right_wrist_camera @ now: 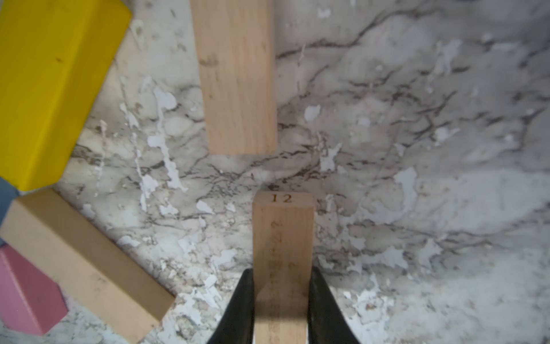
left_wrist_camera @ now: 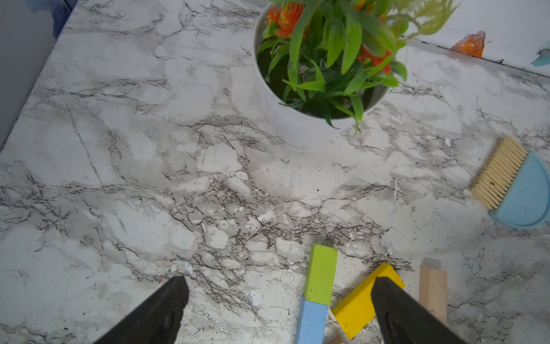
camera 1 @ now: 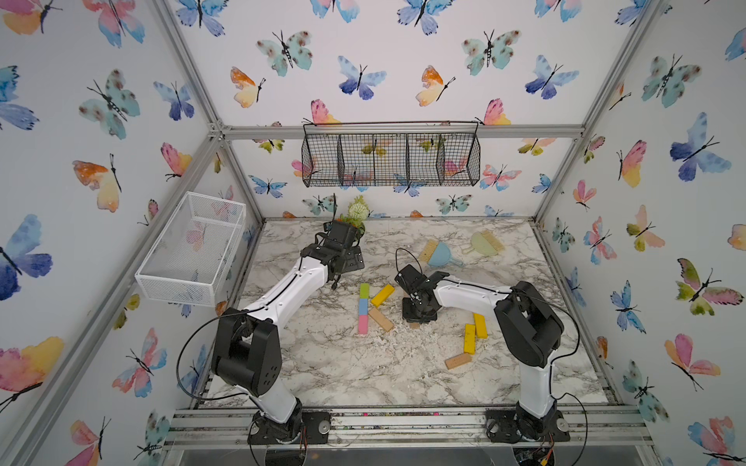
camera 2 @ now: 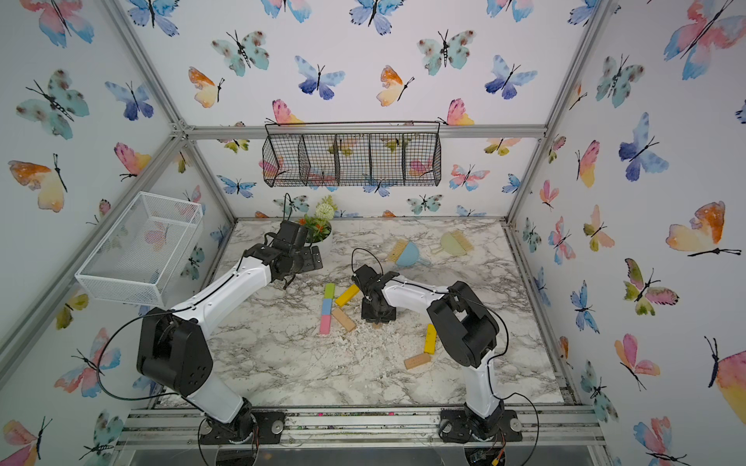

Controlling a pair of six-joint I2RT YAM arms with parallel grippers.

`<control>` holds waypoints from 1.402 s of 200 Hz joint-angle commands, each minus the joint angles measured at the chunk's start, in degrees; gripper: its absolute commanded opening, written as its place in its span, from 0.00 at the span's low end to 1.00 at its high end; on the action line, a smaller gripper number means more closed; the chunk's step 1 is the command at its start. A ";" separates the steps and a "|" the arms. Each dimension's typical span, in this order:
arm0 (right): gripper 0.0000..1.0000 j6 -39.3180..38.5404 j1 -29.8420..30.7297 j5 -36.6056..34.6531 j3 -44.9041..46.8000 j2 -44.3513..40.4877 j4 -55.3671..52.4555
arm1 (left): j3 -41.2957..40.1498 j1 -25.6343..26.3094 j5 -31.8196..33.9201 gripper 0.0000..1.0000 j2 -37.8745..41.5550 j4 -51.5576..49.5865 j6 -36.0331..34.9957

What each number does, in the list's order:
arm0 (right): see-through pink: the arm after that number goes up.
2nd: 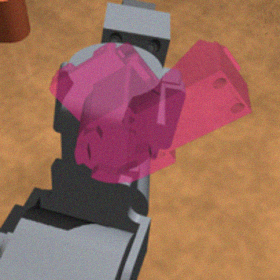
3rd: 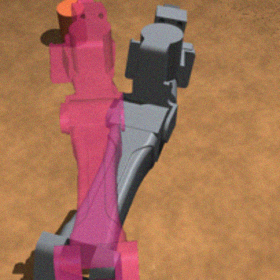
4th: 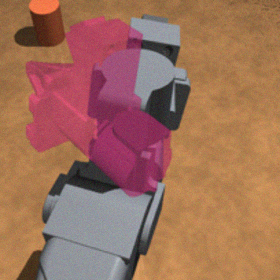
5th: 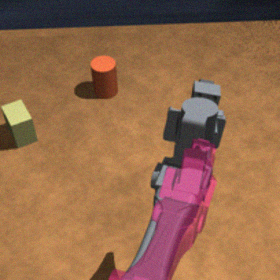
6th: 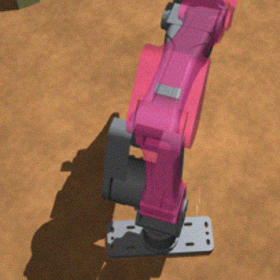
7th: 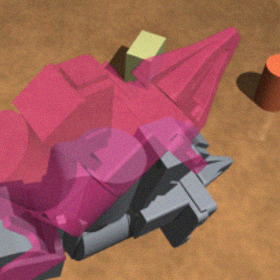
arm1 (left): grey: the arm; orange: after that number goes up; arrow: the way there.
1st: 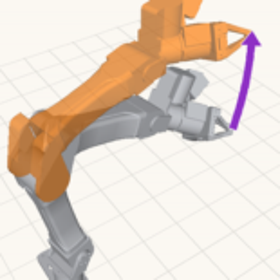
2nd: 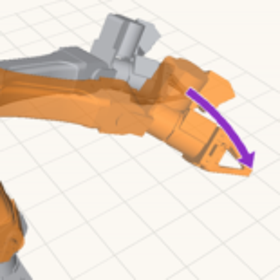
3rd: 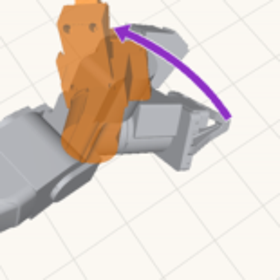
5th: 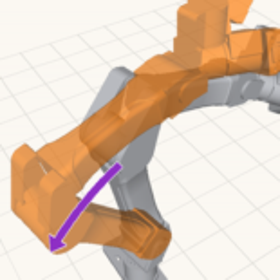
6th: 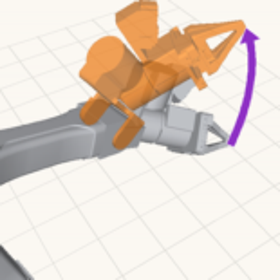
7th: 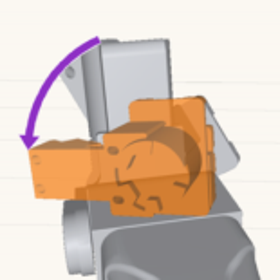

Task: Assemble the letter k with building blocks
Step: Assemble the building block at the center of the board.

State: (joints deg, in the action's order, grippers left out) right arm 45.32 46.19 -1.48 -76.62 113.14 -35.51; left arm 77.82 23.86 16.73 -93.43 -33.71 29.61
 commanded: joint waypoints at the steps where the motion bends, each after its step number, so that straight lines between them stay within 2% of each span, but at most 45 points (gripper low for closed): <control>1: 0.17 0.60 0.38 0.59 -0.81 1.77 -0.17 | -0.43 0.22 -0.30 1.00 0.61 -0.56 0.28; 86: 0.17 -0.49 0.35 -3.06 -5.31 5.50 -2.83 | -0.57 0.20 -0.68 0.99 0.53 -0.30 0.37; 176: 0.19 -0.28 0.30 -2.59 -6.00 6.26 -3.46 | -0.77 0.22 -0.72 0.99 0.44 -0.19 0.45; 241: 0.33 -0.14 0.31 -1.71 -6.37 7.39 -3.69 | -0.83 0.22 -0.72 0.99 0.53 -0.21 0.41; 280: 0.37 -0.01 0.30 -1.46 -6.34 7.54 -3.52 | -0.90 0.22 -0.60 0.99 0.61 -0.12 0.44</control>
State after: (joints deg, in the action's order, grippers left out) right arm 45.23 46.28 -2.94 -83.18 117.80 -37.08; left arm 77.54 23.86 16.58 -93.43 -33.67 29.80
